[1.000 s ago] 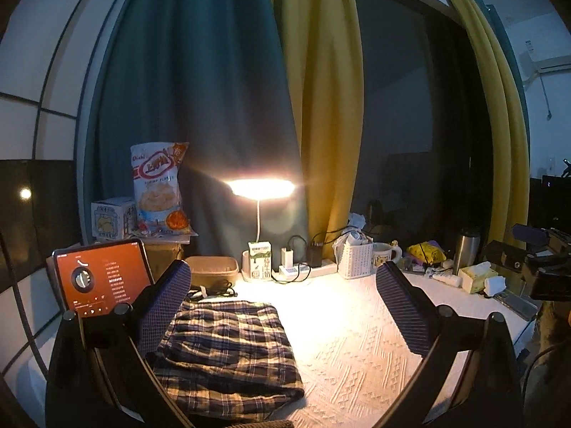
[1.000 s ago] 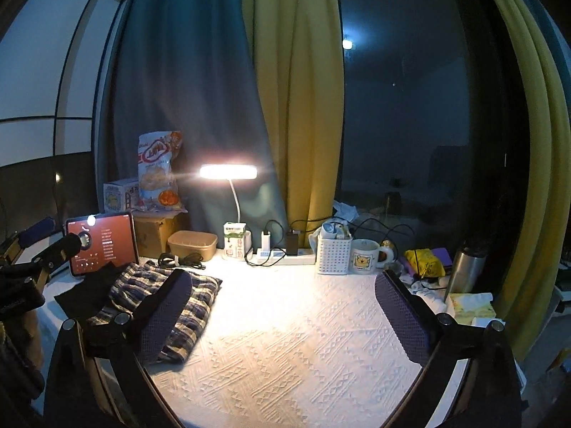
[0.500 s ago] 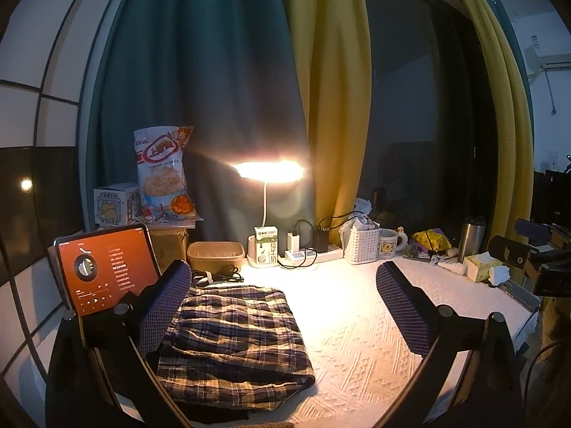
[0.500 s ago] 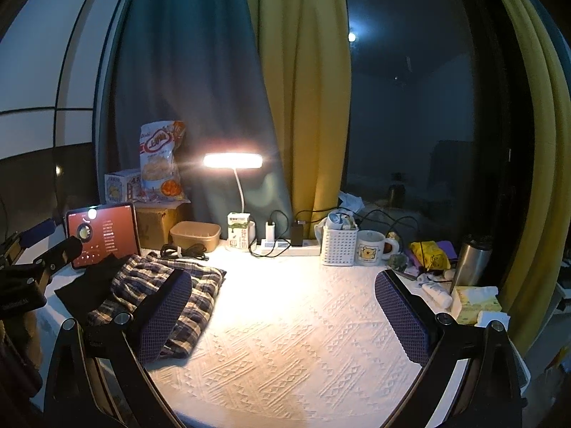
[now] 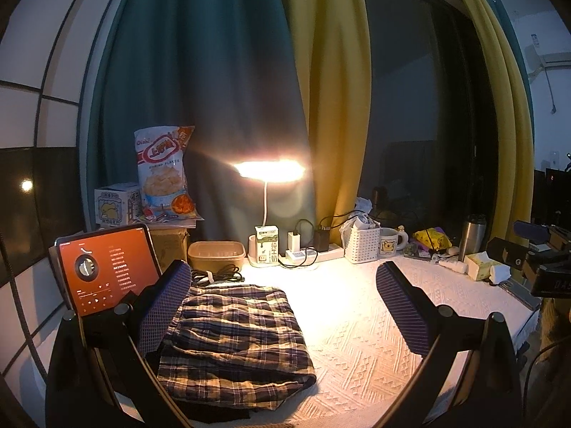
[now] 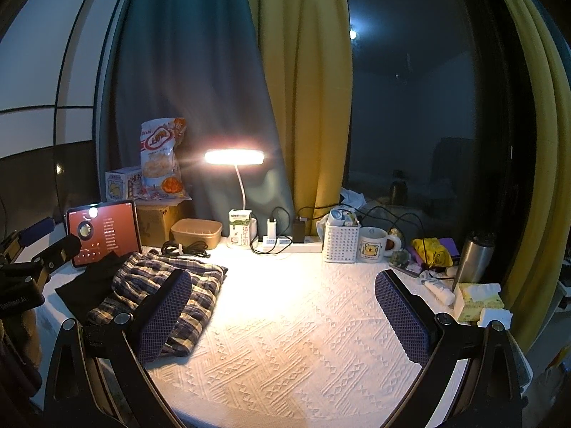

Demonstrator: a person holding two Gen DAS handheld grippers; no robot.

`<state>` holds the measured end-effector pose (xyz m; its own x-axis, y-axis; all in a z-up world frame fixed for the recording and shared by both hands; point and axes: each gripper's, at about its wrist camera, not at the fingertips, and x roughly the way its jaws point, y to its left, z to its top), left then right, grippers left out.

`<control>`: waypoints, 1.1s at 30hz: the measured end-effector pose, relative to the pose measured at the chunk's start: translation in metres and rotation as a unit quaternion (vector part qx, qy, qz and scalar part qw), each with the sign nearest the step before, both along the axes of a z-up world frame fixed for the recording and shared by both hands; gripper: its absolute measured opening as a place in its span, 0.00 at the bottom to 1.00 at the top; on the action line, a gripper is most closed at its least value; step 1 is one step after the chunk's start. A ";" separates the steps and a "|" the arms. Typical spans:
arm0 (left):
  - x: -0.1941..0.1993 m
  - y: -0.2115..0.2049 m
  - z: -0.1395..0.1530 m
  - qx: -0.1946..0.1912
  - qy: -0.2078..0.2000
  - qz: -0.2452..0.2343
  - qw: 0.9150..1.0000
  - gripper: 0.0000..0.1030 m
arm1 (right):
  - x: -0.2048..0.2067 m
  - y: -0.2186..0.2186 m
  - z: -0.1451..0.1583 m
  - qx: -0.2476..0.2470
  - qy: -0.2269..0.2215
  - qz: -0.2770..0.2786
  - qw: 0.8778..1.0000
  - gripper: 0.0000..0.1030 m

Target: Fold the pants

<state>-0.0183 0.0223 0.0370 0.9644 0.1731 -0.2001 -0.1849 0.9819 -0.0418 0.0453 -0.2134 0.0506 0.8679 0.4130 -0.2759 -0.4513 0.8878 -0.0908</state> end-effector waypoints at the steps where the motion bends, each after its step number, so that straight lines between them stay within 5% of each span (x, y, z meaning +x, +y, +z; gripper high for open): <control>1: 0.000 0.000 0.000 0.000 0.000 -0.001 1.000 0.99 | -0.001 0.000 -0.001 0.001 0.000 -0.001 1.000 1.00; 33: -0.001 -0.002 0.000 0.002 -0.002 -0.002 1.000 0.99 | -0.003 0.002 -0.004 0.001 0.002 -0.005 1.000 1.00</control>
<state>-0.0189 0.0200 0.0374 0.9658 0.1704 -0.1953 -0.1812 0.9827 -0.0386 0.0425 -0.2114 0.0464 0.8709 0.4055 -0.2777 -0.4432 0.8922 -0.0872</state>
